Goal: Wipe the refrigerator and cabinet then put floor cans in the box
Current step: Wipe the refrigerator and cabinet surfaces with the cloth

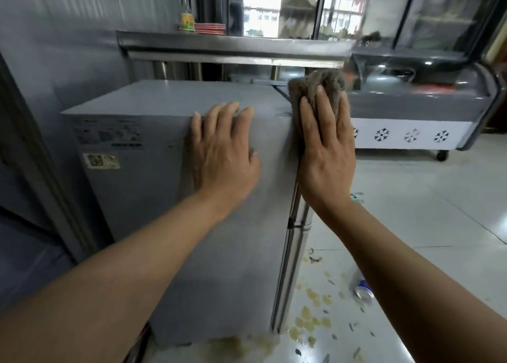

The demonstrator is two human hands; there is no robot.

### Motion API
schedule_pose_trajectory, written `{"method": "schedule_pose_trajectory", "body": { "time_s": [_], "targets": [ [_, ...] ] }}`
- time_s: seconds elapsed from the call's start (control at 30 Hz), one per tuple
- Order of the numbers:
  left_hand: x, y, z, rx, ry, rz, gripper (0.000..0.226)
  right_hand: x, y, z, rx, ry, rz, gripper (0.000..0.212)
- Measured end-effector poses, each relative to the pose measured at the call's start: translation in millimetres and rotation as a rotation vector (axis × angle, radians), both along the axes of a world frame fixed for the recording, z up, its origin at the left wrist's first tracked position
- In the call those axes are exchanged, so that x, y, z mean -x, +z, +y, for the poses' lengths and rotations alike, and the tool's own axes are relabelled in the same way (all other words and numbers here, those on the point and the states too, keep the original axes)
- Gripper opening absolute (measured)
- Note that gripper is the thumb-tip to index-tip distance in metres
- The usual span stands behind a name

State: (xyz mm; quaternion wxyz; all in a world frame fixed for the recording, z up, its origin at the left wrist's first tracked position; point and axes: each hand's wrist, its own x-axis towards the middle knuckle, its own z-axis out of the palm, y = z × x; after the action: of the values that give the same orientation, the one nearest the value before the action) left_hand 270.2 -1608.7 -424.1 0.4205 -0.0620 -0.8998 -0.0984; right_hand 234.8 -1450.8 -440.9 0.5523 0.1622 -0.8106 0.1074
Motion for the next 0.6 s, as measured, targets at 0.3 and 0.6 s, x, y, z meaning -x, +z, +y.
{"method": "schedule_pose_trajectory", "body": {
  "time_s": [0.3,0.6],
  "targets": [
    [-1.8,-14.5,-8.9,0.082,-0.026,0.084,0.071,-2.1,-73.9,-7.1,-0.003,0.096,0.063,0.061],
    [-11.4,-5.5,-68.7,0.091,0.025,0.038,0.072,-4.1,-56.1,-21.1,-0.057,0.131,-0.016,0.065]
  ]
}}
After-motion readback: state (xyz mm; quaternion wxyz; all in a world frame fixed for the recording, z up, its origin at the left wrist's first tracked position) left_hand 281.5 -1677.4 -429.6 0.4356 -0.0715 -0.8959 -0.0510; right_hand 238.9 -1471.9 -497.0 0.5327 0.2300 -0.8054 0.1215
